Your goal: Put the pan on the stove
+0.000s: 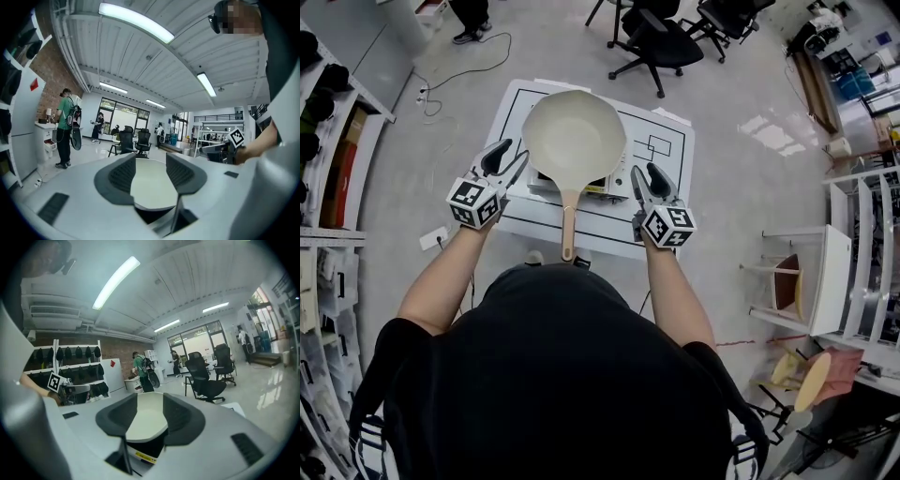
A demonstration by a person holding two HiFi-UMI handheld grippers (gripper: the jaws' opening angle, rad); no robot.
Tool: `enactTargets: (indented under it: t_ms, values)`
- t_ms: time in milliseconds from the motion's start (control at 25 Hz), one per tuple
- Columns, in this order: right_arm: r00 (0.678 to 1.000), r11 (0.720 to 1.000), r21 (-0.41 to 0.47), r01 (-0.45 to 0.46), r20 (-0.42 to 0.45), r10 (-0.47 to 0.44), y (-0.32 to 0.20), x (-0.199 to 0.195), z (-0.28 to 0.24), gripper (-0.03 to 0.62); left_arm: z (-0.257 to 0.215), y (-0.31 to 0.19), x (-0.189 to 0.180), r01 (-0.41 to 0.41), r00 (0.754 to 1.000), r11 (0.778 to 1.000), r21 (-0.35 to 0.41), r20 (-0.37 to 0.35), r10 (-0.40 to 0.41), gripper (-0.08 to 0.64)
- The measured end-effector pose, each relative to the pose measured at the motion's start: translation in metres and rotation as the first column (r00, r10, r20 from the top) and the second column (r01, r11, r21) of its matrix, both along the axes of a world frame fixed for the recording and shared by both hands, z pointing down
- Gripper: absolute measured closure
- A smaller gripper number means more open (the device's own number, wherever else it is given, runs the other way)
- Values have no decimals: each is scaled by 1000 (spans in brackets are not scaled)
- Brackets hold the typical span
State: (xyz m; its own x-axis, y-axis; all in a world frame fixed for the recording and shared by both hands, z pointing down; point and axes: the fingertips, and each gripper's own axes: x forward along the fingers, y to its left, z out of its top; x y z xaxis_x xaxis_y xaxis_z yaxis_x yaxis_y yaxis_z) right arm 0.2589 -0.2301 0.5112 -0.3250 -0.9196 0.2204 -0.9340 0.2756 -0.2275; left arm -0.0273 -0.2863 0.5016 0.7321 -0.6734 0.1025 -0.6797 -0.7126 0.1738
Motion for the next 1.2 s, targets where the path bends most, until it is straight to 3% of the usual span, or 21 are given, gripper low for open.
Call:
enactTargets:
  t_ms: [280,680,1200]
  values:
    - [997,998,29,-60,-44,61,-1,8,-12,450,-12,4,9,9,1000,997,72,23,-11,390]
    - [990,993,57,-106,-89,110,-3,13,-17,526,-6,4,19,38,996,997,65,74,-43,501]
    - [987,992,58,-110,-109,116,-3,8,-19,552,-11,7,24,35,996,995,89,75,-42,519]
